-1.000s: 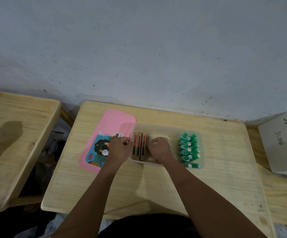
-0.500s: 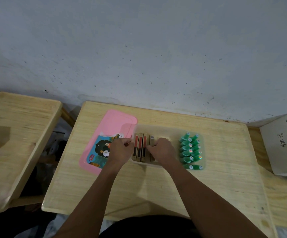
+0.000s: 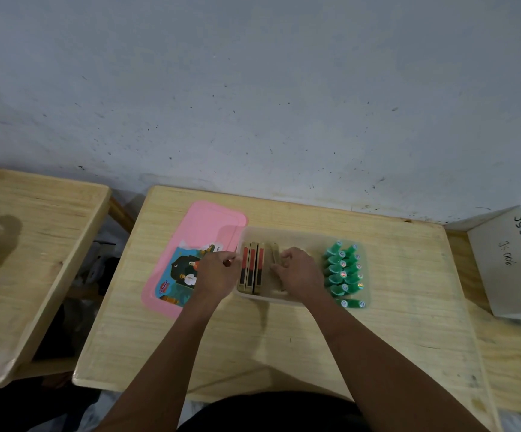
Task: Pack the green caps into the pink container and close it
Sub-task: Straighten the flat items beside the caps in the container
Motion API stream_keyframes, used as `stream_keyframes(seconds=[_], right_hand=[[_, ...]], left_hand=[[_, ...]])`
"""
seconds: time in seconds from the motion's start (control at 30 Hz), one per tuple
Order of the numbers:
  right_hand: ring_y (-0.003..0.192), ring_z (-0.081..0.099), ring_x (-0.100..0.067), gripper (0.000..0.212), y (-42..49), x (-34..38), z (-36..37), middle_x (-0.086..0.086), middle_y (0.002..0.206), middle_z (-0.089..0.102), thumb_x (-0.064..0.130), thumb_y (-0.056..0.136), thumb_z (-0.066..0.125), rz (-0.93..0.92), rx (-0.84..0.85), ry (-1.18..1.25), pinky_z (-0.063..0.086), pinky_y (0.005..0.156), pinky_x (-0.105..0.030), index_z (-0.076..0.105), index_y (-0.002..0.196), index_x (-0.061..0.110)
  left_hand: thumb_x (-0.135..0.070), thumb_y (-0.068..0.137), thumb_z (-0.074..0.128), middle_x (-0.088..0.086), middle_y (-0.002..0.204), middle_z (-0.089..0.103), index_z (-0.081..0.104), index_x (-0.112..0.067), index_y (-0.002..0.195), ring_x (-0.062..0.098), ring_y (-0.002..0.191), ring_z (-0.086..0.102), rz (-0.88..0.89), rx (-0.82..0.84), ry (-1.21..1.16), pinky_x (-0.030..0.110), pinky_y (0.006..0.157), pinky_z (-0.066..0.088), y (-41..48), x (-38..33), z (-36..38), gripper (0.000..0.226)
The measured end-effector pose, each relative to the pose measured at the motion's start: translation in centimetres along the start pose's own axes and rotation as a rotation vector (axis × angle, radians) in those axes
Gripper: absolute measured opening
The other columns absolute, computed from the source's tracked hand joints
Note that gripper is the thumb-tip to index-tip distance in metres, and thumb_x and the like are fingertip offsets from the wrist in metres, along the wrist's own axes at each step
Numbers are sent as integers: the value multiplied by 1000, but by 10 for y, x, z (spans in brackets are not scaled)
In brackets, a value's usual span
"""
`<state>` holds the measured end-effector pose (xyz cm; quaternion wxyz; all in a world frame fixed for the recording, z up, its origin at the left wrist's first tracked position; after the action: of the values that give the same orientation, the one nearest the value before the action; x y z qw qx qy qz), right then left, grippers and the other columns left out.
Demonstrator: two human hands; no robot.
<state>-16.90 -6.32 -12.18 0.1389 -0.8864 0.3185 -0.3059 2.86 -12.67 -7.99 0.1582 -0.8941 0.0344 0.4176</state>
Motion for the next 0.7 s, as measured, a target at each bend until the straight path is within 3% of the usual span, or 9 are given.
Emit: stream_keyframes(seconds=[0.17, 0.37, 0.5, 0.63, 0.7], right_hand=[[82, 67, -22, 25, 2, -4, 7, -6, 89, 73, 39, 88, 65, 30, 62, -67, 52, 73, -30, 71, 89, 14], [87, 66, -24, 36, -2, 0, 15, -5, 93, 69, 47, 82, 67, 63, 67, -139, 48, 67, -30, 65, 98, 14], [78, 67, -21, 41, 1, -2, 18, -4, 80, 70, 53, 84, 61, 83, 73, -74, 54, 68, -31, 69, 88, 12], [56, 62, -11, 38, -1, -4, 25, 1, 58, 64, 38, 94, 56, 74, 176, 102, 51, 62, -25, 67, 69, 13], [60, 62, -13, 35, -1, -1, 28, 0, 61, 65, 34, 94, 56, 48, 184, 109, 52, 66, -29, 67, 68, 15]], left_hand=[[-16, 91, 58, 5, 84, 70, 70, -4, 109, 15, 70, 62, 9, 3, 4, 23, 71, 50, 0, -1, 1, 24], [-18, 91, 58, 8, 94, 72, 68, -5, 112, 15, 75, 63, -22, 3, -3, 22, 72, 48, 0, 2, 1, 26], [-18, 91, 58, 9, 95, 73, 68, -5, 112, 13, 74, 62, -21, -2, 3, 17, 68, 44, 0, 1, 1, 26], [-19, 92, 58, 4, 84, 69, 69, -6, 111, 13, 71, 63, -21, 4, 7, 13, 60, 44, 0, 2, 1, 26], [-19, 92, 57, 1, 84, 67, 68, -7, 112, 10, 70, 61, -24, 6, 13, 12, 60, 42, -1, 1, 1, 26]])
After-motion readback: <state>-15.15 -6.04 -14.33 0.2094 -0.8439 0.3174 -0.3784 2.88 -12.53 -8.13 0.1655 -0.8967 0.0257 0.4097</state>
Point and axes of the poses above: each hand's wrist, its own y-axis towards the middle knuckle, its own z-axis out of the palm, x = y × z, the point moved 9 cm from there along y, towards the middle knuckle
